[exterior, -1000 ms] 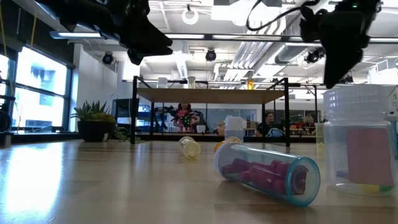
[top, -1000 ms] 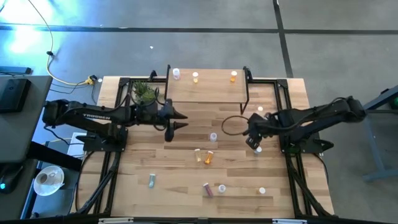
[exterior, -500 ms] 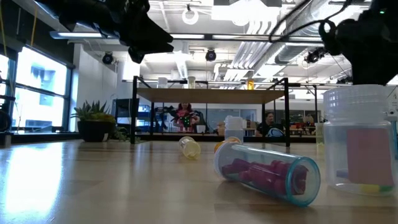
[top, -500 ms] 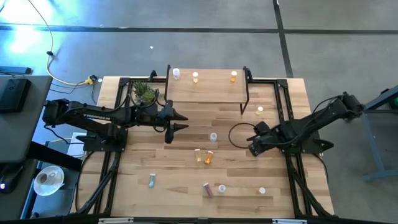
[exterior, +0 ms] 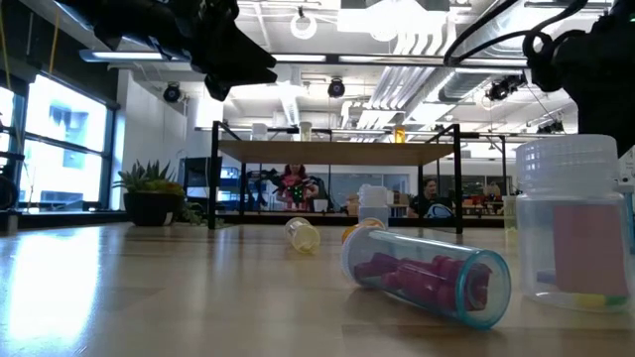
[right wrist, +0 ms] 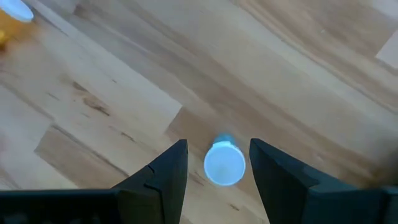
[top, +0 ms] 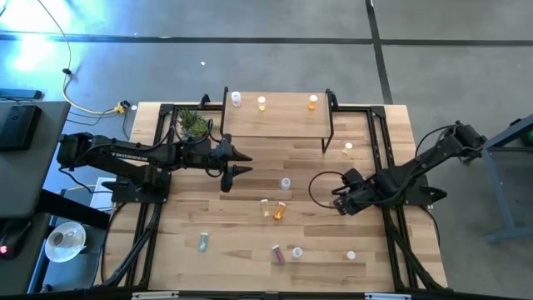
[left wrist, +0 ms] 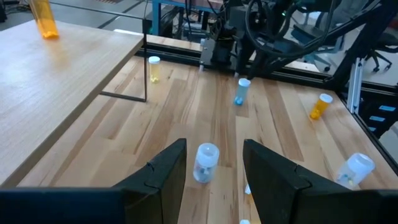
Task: Pick and place medicine bottles onto shelf by color
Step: Put the blue pill bottle on the shelf
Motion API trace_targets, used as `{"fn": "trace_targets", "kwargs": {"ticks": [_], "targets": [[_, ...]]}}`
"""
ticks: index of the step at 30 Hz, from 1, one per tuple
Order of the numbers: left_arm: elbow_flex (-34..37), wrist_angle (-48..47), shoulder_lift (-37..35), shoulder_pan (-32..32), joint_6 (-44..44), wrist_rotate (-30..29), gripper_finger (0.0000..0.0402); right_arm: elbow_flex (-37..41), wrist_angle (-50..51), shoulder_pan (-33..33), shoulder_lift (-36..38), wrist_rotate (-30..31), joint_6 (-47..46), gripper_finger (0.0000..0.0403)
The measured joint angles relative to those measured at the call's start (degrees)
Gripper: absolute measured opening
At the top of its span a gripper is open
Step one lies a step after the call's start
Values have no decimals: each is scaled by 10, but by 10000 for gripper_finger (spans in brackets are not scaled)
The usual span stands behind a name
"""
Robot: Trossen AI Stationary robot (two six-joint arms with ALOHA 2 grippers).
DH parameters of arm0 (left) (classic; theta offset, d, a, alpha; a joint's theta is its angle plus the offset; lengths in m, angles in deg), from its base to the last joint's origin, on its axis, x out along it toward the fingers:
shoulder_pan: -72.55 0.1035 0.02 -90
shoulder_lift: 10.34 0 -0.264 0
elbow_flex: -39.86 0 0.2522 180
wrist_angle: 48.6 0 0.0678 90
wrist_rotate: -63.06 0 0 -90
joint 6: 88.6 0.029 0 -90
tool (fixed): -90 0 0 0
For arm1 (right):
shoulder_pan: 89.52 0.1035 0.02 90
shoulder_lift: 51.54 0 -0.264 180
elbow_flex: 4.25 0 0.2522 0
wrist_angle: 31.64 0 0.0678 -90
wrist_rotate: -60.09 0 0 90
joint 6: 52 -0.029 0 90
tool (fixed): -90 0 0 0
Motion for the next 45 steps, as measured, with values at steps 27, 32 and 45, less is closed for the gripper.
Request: {"fn": "trace_targets", "kwargs": {"ticks": [27,32,45], "targets": [[0,1,0,1,0,-14,149,0,-12,8,-111,-32,-13,165],[0,1,0,1,0,-17,149,0,-19,8,-118,-32,-14,163],[0,-1,0,1,0,-17,149,-5,-25,8,-118,-49,-14,88]]}}
